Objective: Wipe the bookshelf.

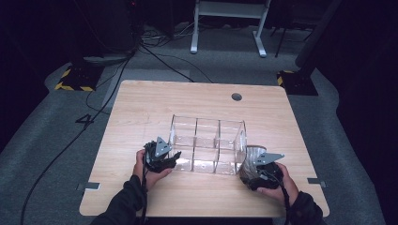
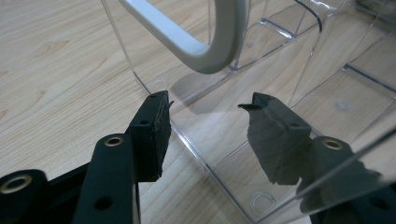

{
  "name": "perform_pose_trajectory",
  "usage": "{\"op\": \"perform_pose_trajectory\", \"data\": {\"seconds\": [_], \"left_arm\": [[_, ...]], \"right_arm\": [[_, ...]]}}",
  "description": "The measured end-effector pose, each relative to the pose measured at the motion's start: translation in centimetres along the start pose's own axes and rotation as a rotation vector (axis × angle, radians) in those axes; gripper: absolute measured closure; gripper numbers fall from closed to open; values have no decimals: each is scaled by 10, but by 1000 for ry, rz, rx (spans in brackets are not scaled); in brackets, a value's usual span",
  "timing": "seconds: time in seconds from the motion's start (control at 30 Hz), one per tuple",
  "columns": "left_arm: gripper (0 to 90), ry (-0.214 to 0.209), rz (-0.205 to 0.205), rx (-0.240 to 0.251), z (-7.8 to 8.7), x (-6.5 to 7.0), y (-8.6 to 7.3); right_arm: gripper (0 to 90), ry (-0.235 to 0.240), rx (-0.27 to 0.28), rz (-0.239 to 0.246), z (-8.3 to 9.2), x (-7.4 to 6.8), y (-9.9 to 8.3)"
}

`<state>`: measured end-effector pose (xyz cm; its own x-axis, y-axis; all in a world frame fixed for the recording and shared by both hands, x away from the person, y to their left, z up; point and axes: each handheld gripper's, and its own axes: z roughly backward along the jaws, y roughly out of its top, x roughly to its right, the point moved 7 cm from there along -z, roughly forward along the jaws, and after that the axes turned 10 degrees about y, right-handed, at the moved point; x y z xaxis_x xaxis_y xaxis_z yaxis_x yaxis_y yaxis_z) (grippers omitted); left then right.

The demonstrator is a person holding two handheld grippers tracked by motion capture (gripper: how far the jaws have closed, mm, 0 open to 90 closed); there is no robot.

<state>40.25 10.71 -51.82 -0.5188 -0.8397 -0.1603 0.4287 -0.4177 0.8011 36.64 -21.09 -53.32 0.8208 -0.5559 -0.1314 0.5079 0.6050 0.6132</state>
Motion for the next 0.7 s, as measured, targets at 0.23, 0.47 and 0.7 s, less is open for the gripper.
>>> {"op": "perform_pose_trajectory", "data": {"seconds": [0.23, 0.47, 0.7], "left_arm": [[545, 9, 8, -15, -4, -6, 0], [645, 23, 17, -25, -14, -17, 1], [711, -5, 44, -28, -21, -28, 1]], "right_arm": [[313, -31, -31, -22, -9, 6, -2], [660, -65, -15, -23, -6, 17, 3], [727, -40, 23, -2, -2, 21, 4]]}}
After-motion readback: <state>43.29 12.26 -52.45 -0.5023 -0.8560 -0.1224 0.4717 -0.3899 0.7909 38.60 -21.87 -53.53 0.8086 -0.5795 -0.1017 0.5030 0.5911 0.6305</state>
